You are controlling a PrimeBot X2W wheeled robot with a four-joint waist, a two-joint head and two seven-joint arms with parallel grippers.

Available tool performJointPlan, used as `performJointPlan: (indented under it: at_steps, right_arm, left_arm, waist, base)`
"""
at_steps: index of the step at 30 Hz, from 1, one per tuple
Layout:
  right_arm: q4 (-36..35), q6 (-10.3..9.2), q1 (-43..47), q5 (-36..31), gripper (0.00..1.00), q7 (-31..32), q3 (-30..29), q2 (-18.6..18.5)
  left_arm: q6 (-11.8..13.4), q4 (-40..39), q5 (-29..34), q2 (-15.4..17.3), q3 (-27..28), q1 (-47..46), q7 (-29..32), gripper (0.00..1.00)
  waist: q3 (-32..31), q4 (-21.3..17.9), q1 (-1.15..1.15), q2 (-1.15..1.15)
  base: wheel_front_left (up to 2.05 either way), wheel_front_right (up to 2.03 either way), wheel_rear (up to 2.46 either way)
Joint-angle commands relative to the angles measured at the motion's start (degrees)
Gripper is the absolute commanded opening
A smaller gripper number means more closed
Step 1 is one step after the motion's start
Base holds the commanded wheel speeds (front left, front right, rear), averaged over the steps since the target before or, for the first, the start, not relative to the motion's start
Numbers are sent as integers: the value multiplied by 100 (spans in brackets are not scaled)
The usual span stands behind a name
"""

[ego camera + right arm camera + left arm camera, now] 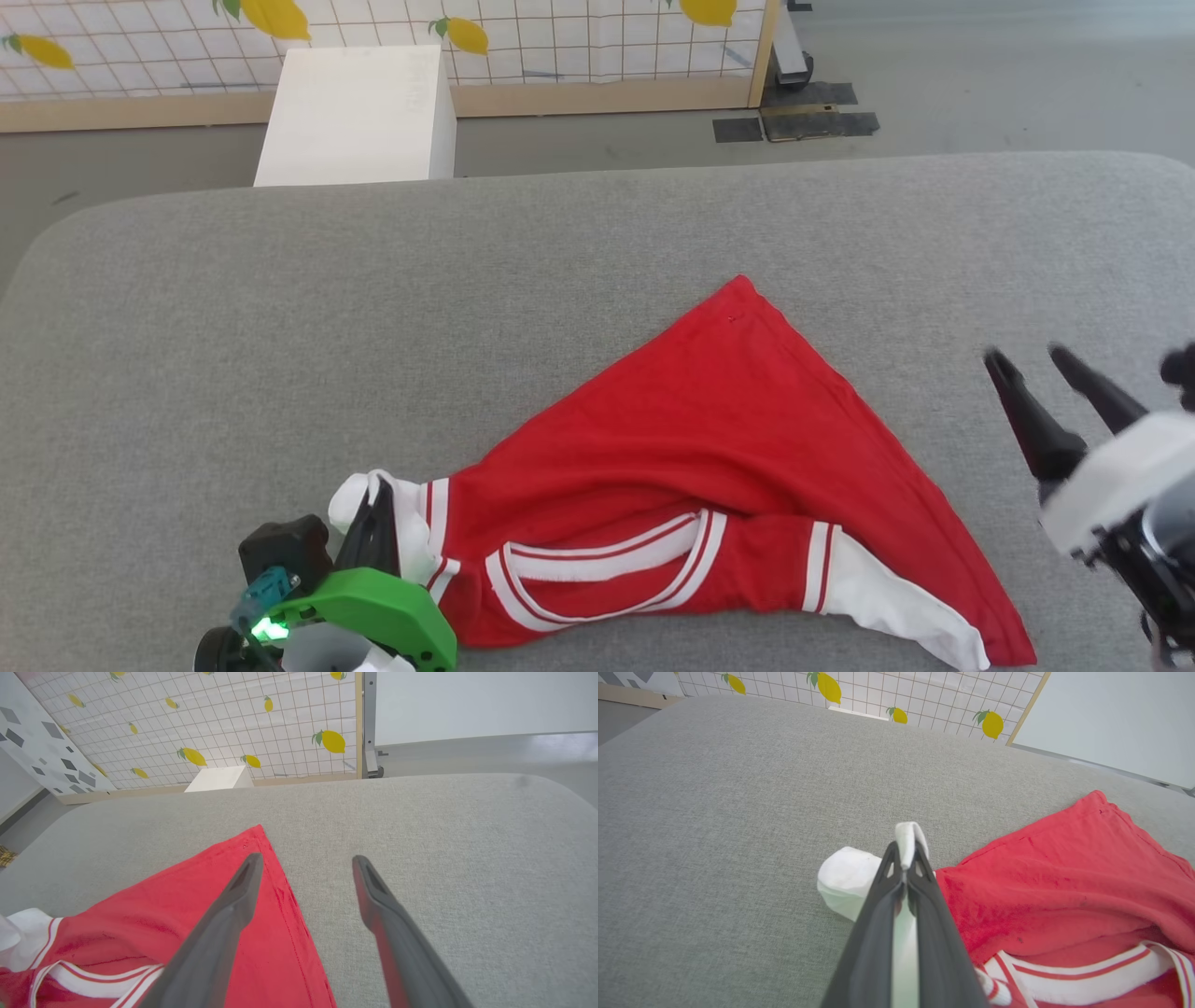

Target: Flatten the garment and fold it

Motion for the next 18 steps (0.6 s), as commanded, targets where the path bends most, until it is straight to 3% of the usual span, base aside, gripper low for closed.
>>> performJointPlan:
  at_steps: [1,10,18]
  right_arm:
    - [48,-8,-212,37,100,-176,103,40]
    - [1280,-8,-1837,-290,100,-526,881,64]
    - [2531,-8,-3150,-801,100,466,1828,-400]
  left_arm:
    - [25,-37,-59,29,10,67,0,0]
    - [-2,-67,27,-173,-242,-229,-38,0]
    - [-72,-19,194,-373,-555,-627,-89,0]
  waist:
    - [11,17,1,0]
    - [485,500,1,0]
    - [1154,1211,1,0]
  base:
    - [0,0,0]
    - [0,0,0]
    - [0,0,0]
